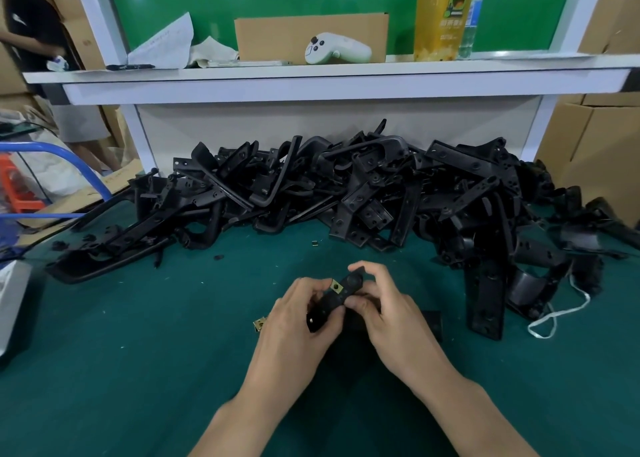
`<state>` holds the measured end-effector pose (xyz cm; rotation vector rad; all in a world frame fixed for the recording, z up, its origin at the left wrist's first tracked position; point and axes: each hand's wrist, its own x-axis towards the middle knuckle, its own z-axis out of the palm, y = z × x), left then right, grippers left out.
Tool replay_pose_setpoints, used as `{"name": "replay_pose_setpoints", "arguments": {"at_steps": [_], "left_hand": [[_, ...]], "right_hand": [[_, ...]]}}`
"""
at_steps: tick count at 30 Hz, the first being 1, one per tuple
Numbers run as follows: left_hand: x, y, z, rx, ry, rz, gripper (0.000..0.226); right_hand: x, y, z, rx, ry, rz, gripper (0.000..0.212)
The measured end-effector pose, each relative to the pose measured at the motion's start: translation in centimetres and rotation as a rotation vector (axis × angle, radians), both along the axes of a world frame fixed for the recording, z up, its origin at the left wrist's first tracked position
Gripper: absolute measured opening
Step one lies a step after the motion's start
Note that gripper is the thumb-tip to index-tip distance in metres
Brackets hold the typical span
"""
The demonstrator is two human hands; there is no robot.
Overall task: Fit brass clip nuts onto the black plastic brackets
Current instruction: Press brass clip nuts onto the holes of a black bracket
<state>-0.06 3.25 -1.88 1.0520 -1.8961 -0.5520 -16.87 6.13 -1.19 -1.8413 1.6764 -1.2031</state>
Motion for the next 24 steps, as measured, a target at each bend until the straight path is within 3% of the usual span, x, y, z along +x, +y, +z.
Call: {"name": "replay_pose_setpoints", "arguments": {"at_steps": [19,22,24], "left_hand": [[0.2,-0.3,0.5,-0.058,-0.022,-0.043,0.023],[0.4,-0.1,0.8,-0.037,-0.115,-0.037,0.026],[0.8,-0.2,1.2,-0.052,-0.194,-0.028,0.040]], "right_hand": [[-0.1,-0.3,-0.3,-0.012,-0.004,-0.023,0.050],[-0.2,-0.3,-0.4,-0.017,-0.032,-0.021,0.047],[-0.3,-0.3,-0.5,-0.009,-0.054,-0.013,0.047]]}}
